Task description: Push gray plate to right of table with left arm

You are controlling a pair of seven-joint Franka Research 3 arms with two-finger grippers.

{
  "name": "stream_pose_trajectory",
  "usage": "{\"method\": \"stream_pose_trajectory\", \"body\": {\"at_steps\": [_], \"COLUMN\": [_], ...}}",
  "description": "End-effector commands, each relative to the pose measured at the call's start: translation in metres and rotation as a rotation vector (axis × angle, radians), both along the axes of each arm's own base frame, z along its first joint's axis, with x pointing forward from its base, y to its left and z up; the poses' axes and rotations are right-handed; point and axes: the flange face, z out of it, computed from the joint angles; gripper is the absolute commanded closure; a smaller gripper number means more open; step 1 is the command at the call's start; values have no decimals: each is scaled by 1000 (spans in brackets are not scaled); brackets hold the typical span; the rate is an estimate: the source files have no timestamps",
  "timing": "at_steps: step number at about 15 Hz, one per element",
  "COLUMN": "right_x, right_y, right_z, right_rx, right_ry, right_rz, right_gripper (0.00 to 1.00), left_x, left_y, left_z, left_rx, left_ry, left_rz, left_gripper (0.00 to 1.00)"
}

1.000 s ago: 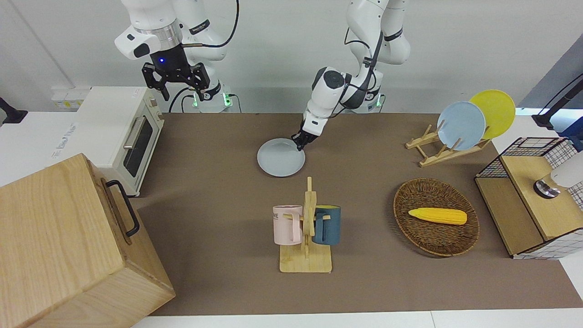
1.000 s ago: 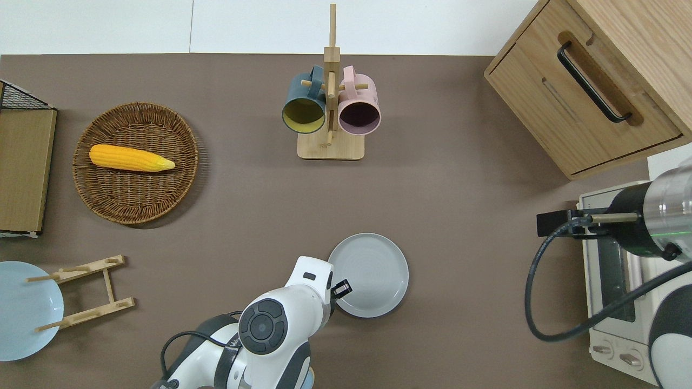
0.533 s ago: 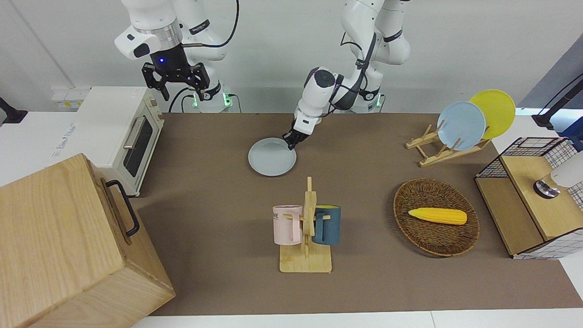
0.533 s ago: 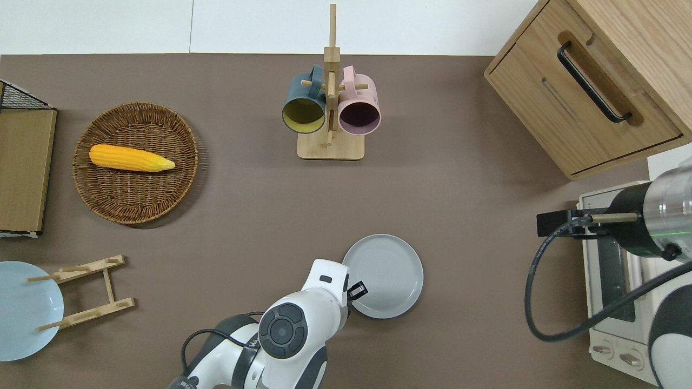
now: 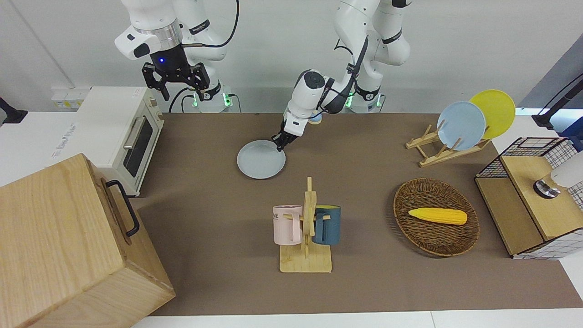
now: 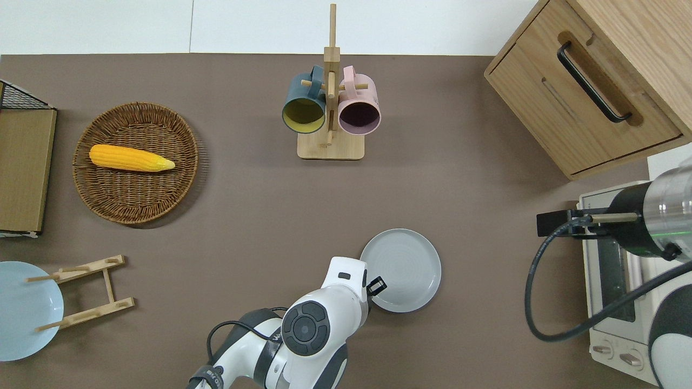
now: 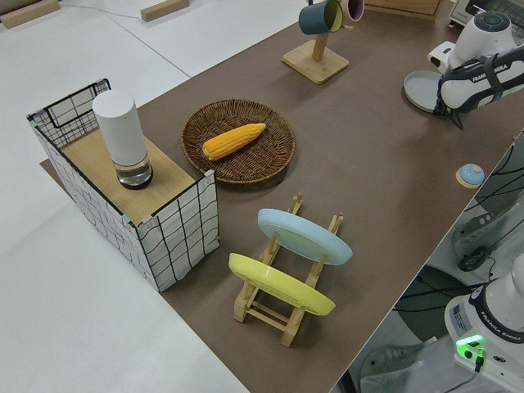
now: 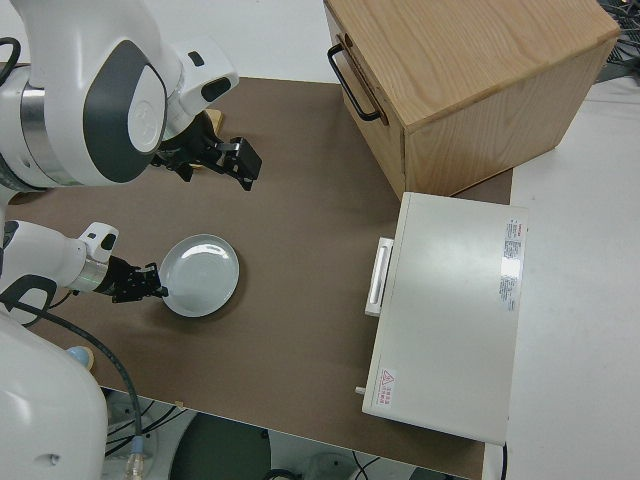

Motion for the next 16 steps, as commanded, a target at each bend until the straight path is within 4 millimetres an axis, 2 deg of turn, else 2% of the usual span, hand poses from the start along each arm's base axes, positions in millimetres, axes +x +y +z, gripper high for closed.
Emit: {"method": "stream_pose_trajectory", "body": {"at_steps": [1,4,5,7,11,13,16], "right_x": [-8,-8,-8,-8,-8,-8,-8], "right_y": [0,0,0,0,0,0,0], "right_z": [0,0,0,0,0,0,0], "right_rx": [9,9,9,9,9,9,9], "right_ry": [3,3,3,3,5,3,3], "right_rz": [-21,-21,-21,-21,-21,-22,-21], "right_gripper": [5,5,5,5,5,5,5], "left_x": [-4,1,3,6,15,22,38], "left_y": [-9,-6,-4,1,21,36,68], "left_z": [-26,-21,-17,-1,42,56,70], "left_rx": [6,3,0,2,20,31,49], "left_ry": [40,32,27,37,72,80,105], "left_rz": [14,13,16,17,16,9,-30], "left_gripper": [876,548,414,221,26,19,13]}}
